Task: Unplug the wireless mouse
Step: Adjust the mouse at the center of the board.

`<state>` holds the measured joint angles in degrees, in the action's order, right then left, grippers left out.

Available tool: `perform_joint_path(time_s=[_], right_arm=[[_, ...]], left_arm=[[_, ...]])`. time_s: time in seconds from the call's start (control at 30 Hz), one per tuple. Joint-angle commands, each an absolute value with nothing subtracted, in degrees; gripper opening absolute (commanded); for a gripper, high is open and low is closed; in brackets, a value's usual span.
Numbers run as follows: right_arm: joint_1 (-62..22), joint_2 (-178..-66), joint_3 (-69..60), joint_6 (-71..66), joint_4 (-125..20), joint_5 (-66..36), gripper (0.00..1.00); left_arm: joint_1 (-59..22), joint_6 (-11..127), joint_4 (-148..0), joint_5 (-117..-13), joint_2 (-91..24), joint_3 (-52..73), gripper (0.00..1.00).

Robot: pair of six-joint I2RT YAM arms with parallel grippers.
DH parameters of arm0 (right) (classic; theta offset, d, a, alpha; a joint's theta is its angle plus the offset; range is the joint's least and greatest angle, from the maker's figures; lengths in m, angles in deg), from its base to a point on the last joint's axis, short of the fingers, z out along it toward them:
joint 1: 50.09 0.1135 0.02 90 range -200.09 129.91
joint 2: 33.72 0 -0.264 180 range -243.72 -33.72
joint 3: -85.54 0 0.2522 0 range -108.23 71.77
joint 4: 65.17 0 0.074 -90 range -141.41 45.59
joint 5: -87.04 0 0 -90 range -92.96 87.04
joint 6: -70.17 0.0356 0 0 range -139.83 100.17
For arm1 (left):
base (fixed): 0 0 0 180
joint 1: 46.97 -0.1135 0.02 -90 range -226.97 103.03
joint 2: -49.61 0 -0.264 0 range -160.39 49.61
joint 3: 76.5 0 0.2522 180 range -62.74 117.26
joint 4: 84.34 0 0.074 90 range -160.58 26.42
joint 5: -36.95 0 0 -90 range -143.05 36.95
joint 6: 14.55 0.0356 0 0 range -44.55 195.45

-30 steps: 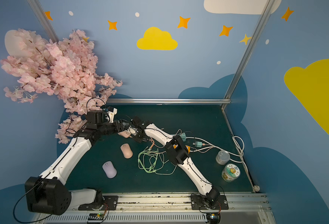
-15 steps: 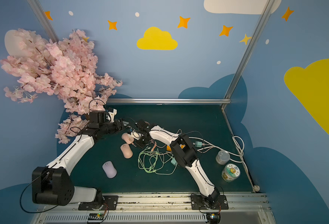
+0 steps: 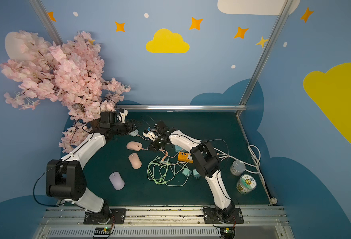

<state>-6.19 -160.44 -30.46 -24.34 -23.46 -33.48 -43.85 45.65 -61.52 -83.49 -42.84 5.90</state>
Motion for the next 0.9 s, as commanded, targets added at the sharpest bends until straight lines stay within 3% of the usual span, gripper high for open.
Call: perform_joint_path(time_s=[0.0, 0.63, 0.87], right_arm=[[-6.61, -158.20, -30.26, -22.20, -25.11, -36.71, 0.00], [-7.72, -157.65, -32.32, -12.22, -32.02, -46.49, 0.00], [-8.11, -154.72, -33.43, -10.45, -31.12, -47.89, 0.00]], left_arm=[[-44.22, 47.41, -62.48, -83.69, -43.65, 4.65, 0.70], [-44.93, 50.27, -66.49, -84.28, -40.11, 3.02, 0.71], [-44.84, 50.12, -80.45, -86.64, -35.85, -4.43, 0.70]])
